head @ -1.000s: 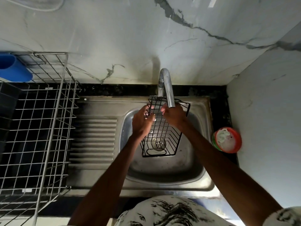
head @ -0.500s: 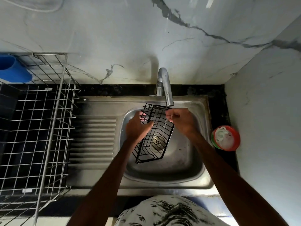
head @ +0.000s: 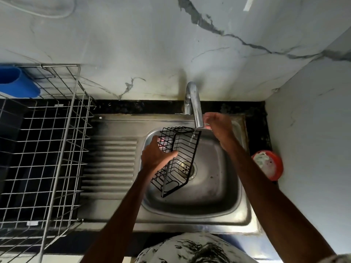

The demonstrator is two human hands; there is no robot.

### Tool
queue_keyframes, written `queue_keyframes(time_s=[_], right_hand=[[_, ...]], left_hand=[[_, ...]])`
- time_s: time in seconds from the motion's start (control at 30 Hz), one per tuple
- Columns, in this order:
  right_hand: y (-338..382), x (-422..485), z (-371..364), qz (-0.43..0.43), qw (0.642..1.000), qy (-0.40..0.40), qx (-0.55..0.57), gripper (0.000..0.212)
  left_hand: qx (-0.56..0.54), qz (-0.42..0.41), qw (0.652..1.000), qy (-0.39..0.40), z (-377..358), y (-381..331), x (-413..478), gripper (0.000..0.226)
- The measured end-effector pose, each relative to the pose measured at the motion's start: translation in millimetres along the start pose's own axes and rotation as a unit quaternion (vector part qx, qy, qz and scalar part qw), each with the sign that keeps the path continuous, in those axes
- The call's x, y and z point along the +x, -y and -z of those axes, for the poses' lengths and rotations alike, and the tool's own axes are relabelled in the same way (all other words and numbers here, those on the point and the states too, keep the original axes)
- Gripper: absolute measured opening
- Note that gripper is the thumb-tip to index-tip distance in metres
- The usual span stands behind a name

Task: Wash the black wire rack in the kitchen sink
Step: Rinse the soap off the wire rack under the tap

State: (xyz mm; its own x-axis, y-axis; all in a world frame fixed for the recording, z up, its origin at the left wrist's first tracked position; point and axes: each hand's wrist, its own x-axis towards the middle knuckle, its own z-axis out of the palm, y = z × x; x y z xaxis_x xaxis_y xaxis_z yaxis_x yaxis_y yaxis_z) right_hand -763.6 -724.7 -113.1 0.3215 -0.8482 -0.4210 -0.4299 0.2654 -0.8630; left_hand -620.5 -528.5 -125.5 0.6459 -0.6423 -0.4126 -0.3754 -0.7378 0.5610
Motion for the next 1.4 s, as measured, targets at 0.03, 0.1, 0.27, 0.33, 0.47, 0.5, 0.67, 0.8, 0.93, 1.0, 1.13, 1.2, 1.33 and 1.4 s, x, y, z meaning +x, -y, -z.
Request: queue_keyframes(time_s=[0.03,0.1,0.27,0.33,0.47,0.5,0.67,0.8,0.93,1.0,1.13,1.2,1.33,1.4], right_hand=[[1,9,-5,-0.024,0.999,0.028,0.017,0.016],[3,21,-17,-0.076,0.99,0.091,0.073,0.017],[6,44,-45,-0.164,0.961,0.174,0.137,0.02],[13,48,-49,-0.199,0.943,0.174,0.202,0.024],[26,55,-51,-0.283,0.882,0.176,0.332,0.019],[25,55,-52,-0.291,0.874,0.177,0.346,0.018],[19,53,-51,-0.278,0.865,0.184,0.376,0.019],[21,51,-49,-0.287,0.855,0.188,0.388,0.017],[17,56,-51,-0.312,0.843,0.195,0.392,0.016],[12,60,-56,-0.326,0.827,0.2,0.412,0.019],[8,68,-61,-0.362,0.79,0.207,0.449,0.029],[8,72,-61,-0.368,0.795,0.223,0.428,0.033],[14,75,-59,-0.383,0.8,0.218,0.407,0.038],[16,75,-59,-0.39,0.802,0.21,0.4,0.039]], left_hand=[[-0.007,0.002,1.0,0.0,1,1,-1,0.091],[-0.018,0.005,1.0,-0.001,2,3,-2,0.093],[-0.031,0.012,0.999,0.004,5,10,-2,0.088],[-0.036,0.022,0.999,0.0,8,13,-2,0.091],[-0.049,0.039,0.998,0.001,12,18,-1,0.091],[-0.052,0.041,0.998,0.004,13,17,-2,0.091],[-0.059,0.053,0.997,0.012,15,13,-3,0.096],[-0.067,0.056,0.996,0.014,12,15,-4,0.087],[-0.067,0.067,0.995,0.019,13,15,-3,0.096],[-0.071,0.071,0.995,0.021,14,16,-4,0.096],[-0.067,0.07,0.995,0.023,15,16,-4,0.088],[-0.068,0.068,0.995,0.021,15,15,-3,0.09],[-0.067,0.067,0.995,0.019,14,12,-1,0.099],[-0.066,0.069,0.995,0.02,14,11,-1,0.103]])
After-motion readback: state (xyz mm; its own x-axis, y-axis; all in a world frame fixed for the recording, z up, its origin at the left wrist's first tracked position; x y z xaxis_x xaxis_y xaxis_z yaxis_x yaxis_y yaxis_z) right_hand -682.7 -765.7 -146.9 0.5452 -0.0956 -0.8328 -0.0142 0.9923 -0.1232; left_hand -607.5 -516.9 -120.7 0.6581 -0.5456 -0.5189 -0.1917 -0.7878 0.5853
